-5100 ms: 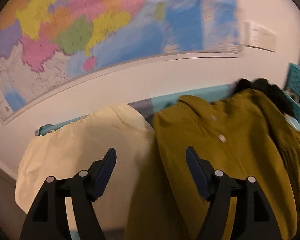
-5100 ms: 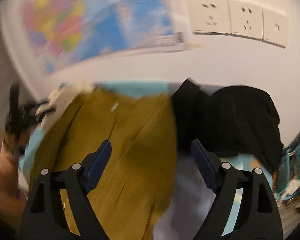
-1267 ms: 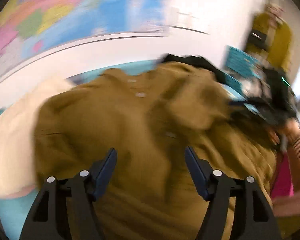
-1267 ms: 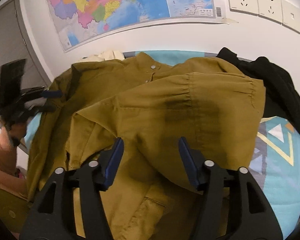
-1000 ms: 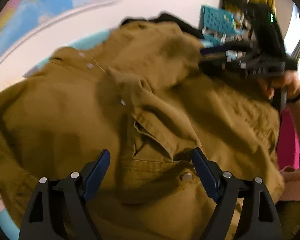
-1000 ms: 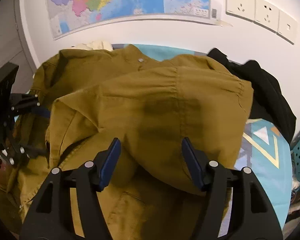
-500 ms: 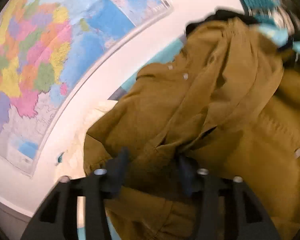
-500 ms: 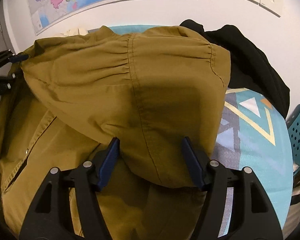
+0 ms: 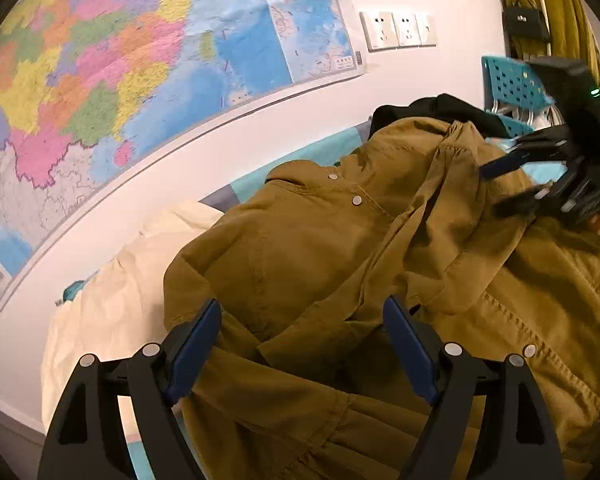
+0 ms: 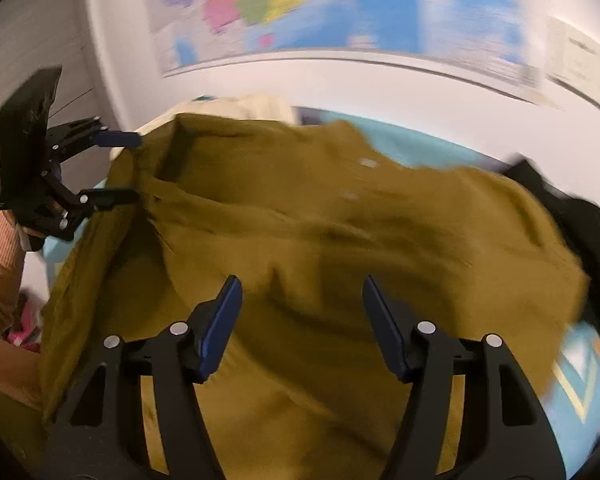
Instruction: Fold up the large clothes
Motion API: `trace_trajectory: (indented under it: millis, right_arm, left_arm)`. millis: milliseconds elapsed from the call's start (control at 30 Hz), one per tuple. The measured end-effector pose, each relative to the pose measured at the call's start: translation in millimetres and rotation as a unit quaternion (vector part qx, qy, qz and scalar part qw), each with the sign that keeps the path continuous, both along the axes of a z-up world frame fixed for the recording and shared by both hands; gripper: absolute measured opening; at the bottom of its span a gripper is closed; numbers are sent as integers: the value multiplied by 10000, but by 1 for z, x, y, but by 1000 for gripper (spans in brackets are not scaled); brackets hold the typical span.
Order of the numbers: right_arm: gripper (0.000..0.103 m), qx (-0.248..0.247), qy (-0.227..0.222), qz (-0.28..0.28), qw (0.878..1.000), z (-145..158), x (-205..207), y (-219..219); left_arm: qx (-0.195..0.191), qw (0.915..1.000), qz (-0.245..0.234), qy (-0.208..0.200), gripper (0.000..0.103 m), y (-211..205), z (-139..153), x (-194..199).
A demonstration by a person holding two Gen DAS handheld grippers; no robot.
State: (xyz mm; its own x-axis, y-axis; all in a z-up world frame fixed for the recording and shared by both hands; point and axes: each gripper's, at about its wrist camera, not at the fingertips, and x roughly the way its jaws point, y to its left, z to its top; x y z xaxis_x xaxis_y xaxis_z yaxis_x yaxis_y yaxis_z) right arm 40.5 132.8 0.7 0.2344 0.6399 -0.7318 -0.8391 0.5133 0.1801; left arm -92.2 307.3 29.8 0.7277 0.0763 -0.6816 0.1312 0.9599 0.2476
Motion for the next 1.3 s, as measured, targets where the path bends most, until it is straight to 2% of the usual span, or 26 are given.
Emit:
trace_trajectory:
  millis: [67,133,267,367,433,500,567,633,700,767,867,933,1000,1067,1100,1167,1267,1300]
  right_arm:
    - [58,-316,-127,183,9993,-11,7,38]
    - [52,-615,-201,237,9976,-24,16,60]
    - [39,-1141,-29,-211,9932,-63,56,83]
    - [40,-1008,15,-692,9925,-66,76,85]
    - [42,-941,107,-745,9927,-63,77,84]
    - [43,-767,-55,-701,9946,-49,66,78]
    - [43,-360,-27,-440,9984,-29,47,68]
    - [45,-93,-74,-67,9999,-14,25,63]
    - [43,-69,-221,226,9995,-8,4,67]
    - [40,-299,-217,509,9980,-18,-7,82]
    - [40,-754,294,486,9955,-51,3,107]
    - [43,-789,381,375,9954,-63,5,111]
    - [45,-714,323,314,9964,-55,-1,107]
    - [54,-259,570,310,9976,-36,-10,88]
    - [60,12,732,424,9964,-28,-17,79]
    - [68,585,1248,967,9857,-10,-44,61]
    - [70,692,1570,1735,9698,-2,-91,59]
    - [70,629,1800,2024,9606,-6,-112,60]
  left_arm:
    - [56,10000,59,37,82,-5,-3,4]
    - [162,9996,133,167,83,-7,-9,7]
    - [390,9978,345,422,83,-7,-23,17]
    - [239,9979,396,452,83,-2,-27,19]
    - [60,9982,412,443,84,3,-26,18]
    - [-50,9985,382,383,84,8,-24,17]
    - [-98,9986,359,388,84,10,-25,18]
    - [15,9981,400,462,82,9,-30,23]
    - [44,9977,441,509,81,9,-33,28]
    - [-101,9979,432,468,81,11,-31,30]
    - [-486,9973,488,262,81,19,-19,22]
    - [-618,9962,608,115,81,27,-10,11]
    - [-614,9955,722,10,81,32,-5,-1]
    - [-539,9945,895,-91,82,37,-1,-12]
    - [-510,9936,1003,-138,82,40,1,-18]
    - [-576,9910,1186,-229,82,50,3,-28]
    - [-821,9861,1408,-329,82,64,5,-38]
    - [-882,9851,1436,-345,82,66,5,-40]
